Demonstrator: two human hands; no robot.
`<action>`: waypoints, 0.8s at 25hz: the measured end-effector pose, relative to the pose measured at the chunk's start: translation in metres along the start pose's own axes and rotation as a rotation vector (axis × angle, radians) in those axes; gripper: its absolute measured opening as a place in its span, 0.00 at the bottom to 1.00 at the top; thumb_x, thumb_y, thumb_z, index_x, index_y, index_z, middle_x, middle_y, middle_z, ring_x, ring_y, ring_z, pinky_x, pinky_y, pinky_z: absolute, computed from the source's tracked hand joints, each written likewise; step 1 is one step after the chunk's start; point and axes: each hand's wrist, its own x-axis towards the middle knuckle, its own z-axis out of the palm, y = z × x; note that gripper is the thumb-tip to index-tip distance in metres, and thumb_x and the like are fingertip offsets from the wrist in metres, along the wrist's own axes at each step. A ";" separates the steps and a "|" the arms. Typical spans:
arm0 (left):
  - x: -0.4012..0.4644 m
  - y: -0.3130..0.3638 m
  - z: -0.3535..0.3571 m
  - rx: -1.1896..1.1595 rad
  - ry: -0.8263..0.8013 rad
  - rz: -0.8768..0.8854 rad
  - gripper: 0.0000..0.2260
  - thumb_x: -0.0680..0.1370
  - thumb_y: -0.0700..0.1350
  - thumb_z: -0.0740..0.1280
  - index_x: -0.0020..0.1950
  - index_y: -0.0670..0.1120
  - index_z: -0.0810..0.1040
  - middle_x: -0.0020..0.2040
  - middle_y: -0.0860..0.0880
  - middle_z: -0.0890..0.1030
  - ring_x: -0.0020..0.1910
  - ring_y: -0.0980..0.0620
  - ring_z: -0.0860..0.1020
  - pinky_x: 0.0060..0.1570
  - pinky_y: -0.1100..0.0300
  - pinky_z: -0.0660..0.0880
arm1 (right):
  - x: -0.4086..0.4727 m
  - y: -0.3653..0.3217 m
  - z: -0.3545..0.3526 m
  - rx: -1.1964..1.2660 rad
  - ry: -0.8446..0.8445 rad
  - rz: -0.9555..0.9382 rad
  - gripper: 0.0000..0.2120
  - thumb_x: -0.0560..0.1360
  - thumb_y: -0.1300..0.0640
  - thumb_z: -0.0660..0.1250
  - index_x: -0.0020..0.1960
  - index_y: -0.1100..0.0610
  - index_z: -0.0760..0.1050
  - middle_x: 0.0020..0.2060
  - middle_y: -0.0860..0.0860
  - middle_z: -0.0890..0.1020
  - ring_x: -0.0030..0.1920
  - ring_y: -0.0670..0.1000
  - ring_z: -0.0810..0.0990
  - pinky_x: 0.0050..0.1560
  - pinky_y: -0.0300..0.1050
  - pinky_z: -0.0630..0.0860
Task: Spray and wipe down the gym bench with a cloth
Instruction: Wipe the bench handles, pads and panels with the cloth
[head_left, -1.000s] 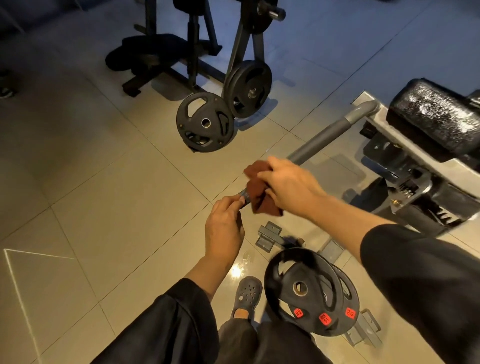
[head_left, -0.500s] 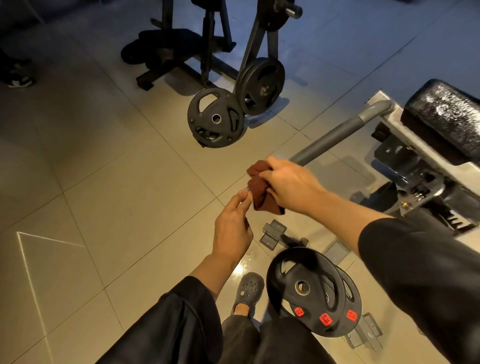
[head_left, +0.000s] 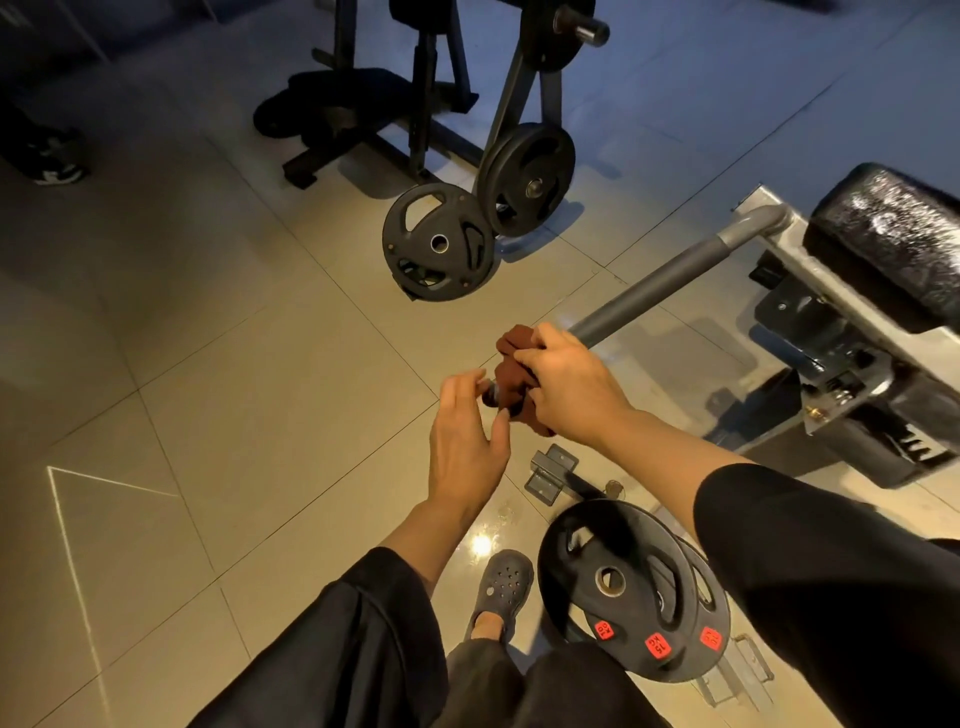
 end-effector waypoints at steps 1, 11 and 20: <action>0.003 0.006 -0.002 0.022 0.013 0.063 0.23 0.75 0.41 0.71 0.69 0.46 0.69 0.62 0.51 0.71 0.54 0.60 0.71 0.53 0.68 0.71 | 0.001 0.004 -0.005 0.107 -0.040 0.024 0.23 0.71 0.61 0.73 0.65 0.56 0.75 0.57 0.51 0.72 0.58 0.55 0.73 0.58 0.48 0.75; 0.038 0.035 0.027 0.397 -0.060 0.235 0.20 0.77 0.50 0.68 0.69 0.51 0.71 0.58 0.46 0.76 0.52 0.44 0.77 0.42 0.51 0.79 | -0.012 0.034 -0.046 -0.040 0.126 0.100 0.15 0.76 0.63 0.62 0.63 0.56 0.72 0.60 0.53 0.75 0.61 0.55 0.72 0.59 0.48 0.72; 0.020 -0.004 0.015 0.317 0.035 0.210 0.16 0.69 0.39 0.77 0.55 0.46 0.82 0.47 0.47 0.81 0.42 0.46 0.80 0.36 0.54 0.79 | -0.012 0.039 -0.036 -0.463 -0.098 0.007 0.33 0.78 0.57 0.63 0.79 0.54 0.52 0.78 0.52 0.55 0.78 0.52 0.49 0.77 0.55 0.42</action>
